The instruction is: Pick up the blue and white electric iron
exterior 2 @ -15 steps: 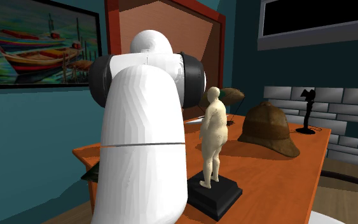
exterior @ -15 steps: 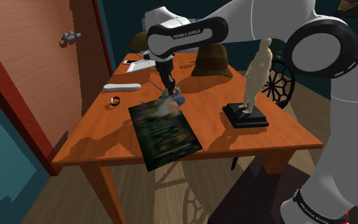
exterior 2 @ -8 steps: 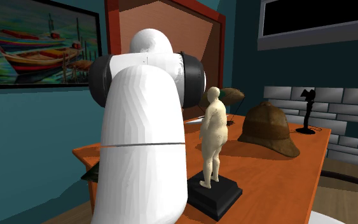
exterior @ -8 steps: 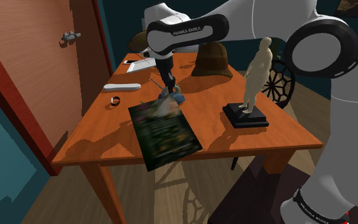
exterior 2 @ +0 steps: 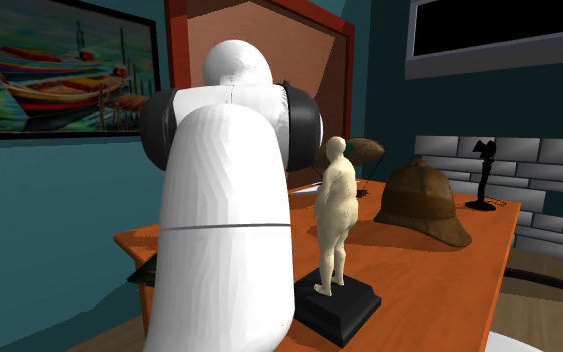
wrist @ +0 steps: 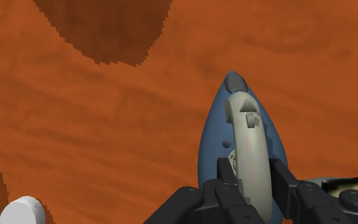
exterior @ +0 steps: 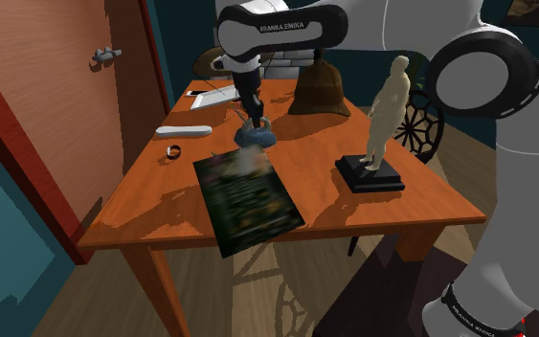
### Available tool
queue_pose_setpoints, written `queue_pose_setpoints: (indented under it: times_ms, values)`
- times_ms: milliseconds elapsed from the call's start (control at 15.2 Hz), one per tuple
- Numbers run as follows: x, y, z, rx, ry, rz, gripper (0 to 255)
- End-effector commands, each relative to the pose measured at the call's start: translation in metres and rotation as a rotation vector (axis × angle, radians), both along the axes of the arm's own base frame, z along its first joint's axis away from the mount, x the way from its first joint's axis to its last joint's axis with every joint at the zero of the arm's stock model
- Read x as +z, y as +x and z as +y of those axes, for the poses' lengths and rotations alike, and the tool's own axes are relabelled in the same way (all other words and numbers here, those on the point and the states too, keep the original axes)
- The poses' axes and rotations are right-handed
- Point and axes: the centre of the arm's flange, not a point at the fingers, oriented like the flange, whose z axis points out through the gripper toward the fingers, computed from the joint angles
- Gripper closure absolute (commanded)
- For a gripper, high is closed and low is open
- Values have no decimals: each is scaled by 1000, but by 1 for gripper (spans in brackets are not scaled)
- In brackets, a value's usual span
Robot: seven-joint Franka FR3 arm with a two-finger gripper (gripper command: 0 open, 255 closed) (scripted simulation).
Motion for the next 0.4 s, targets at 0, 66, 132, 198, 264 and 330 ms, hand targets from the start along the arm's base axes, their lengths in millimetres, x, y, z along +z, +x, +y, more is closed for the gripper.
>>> queue_pose_setpoints:
  times_ms: [0, 66, 132, 198, 264, 330]
  values:
    - [10, 0, 0, 0, 0, 0, 255]
    - [16, 0, 0, 0, 0, 0, 255]
    - [21, 0, 0, 0, 0, 0, 255]
    - [26, 0, 0, 0, 0, 0, 255]
    - [27, -1, 0, 0, 0, 0, 255]
    - [27, -1, 0, 0, 0, 0, 255]
